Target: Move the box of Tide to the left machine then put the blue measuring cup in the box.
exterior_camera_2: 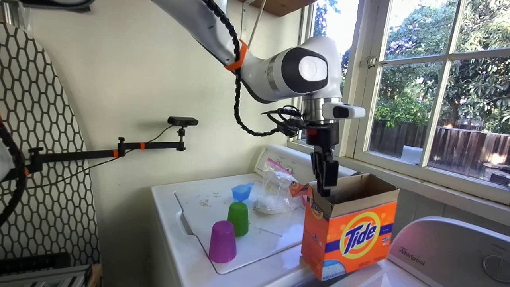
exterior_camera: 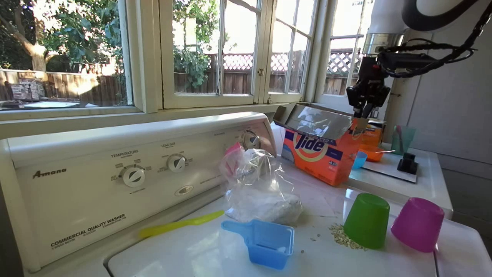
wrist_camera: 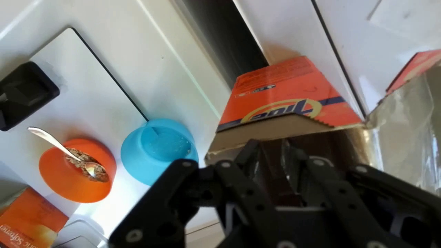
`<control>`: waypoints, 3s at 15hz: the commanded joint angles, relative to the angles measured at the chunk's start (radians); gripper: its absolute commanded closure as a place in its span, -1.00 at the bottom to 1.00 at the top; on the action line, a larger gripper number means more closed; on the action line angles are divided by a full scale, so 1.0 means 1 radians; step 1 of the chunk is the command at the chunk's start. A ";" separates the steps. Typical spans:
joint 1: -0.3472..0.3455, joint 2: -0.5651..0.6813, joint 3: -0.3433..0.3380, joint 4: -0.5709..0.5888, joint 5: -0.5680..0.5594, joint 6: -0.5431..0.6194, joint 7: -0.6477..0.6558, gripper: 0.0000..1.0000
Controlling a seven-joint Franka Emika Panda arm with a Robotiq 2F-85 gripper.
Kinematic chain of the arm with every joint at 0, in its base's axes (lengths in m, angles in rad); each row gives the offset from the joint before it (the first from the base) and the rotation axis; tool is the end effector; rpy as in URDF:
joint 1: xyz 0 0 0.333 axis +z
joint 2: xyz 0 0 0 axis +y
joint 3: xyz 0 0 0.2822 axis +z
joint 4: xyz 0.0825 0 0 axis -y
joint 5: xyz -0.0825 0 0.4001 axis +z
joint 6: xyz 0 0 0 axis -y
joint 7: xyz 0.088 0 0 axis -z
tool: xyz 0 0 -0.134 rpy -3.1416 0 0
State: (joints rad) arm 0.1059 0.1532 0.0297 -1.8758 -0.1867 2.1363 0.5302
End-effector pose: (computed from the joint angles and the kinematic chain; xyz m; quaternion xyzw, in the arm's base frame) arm 0.6183 0.0716 0.3735 0.9840 -0.1504 0.0764 0.0572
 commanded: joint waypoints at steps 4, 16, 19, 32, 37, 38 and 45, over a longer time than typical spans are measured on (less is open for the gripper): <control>-0.008 -0.092 -0.015 -0.073 -0.015 -0.037 0.070 -0.66; -0.003 -0.044 -0.010 -0.100 -0.084 0.084 0.301 -1.00; -0.009 -0.062 -0.017 -0.117 -0.097 0.113 0.365 -1.00; -0.024 -0.021 -0.041 -0.138 -0.146 0.261 0.499 -1.00; -0.009 0.021 -0.039 -0.116 -0.144 0.277 0.476 -0.16; -0.007 0.026 -0.037 -0.116 -0.139 0.282 0.460 0.03; -0.019 -0.046 -0.024 -0.201 -0.097 0.357 0.196 1.00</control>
State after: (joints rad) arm 0.0976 0.1611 0.0044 -2.0070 -0.3050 2.4457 0.8351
